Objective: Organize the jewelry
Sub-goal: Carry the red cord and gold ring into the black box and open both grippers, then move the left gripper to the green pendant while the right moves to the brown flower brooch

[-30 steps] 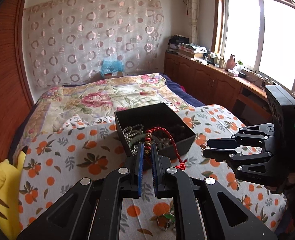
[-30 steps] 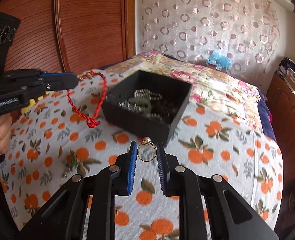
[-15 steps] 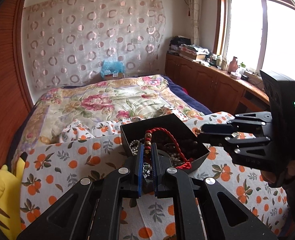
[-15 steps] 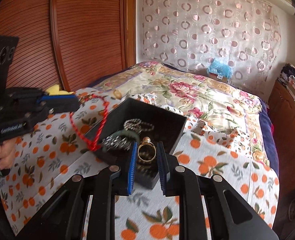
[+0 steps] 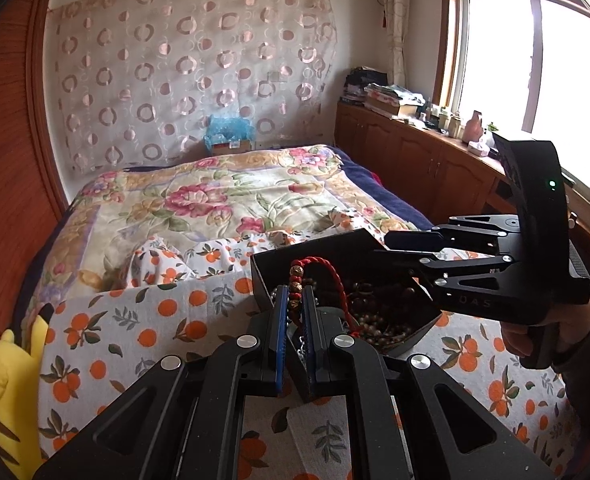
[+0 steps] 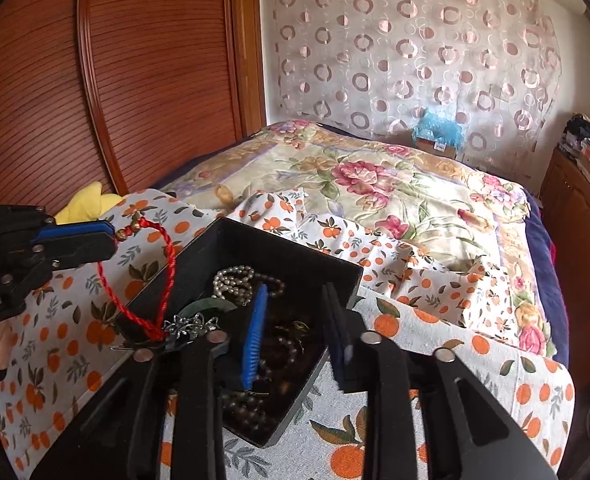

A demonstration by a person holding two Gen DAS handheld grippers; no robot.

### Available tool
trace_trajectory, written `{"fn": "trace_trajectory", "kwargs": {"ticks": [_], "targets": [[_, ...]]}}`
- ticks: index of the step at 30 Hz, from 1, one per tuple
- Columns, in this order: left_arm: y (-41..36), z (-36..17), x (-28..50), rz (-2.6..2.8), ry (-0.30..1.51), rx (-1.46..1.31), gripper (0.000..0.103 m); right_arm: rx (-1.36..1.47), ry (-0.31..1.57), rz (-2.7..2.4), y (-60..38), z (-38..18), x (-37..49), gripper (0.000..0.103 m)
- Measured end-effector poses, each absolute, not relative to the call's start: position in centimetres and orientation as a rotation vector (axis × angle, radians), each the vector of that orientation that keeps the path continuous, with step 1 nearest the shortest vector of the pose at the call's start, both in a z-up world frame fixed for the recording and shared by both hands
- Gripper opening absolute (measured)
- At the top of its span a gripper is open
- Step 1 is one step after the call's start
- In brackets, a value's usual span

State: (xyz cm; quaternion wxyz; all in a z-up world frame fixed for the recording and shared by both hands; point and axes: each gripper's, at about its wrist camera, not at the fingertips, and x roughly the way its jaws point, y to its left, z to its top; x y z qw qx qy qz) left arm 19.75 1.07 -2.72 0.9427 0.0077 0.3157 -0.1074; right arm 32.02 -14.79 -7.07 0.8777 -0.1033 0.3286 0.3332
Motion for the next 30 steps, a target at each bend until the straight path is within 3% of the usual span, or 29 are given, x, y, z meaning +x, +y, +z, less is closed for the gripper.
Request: {"fn": "trace_trajectory", "kwargs": {"ticks": [24,28,30], "targets": [[-2.4,-4.1,25.7,-0.278,0.713,0.042,0.007,-0.17,0.657,0.63,-17.6,-6.2,32.7,0.034],[-2.3,-4.1,25.1,-0.277,0.708,0.049,0.034,-0.188,0.655,0.626,-17.5,-6.0,32.5,0.034],[-2.1,-3.8,24.5,-0.27,0.695,0.052,0.039,-0.212,0.652,0.623,-17.3,-5.9,32.2,0.034]]}}
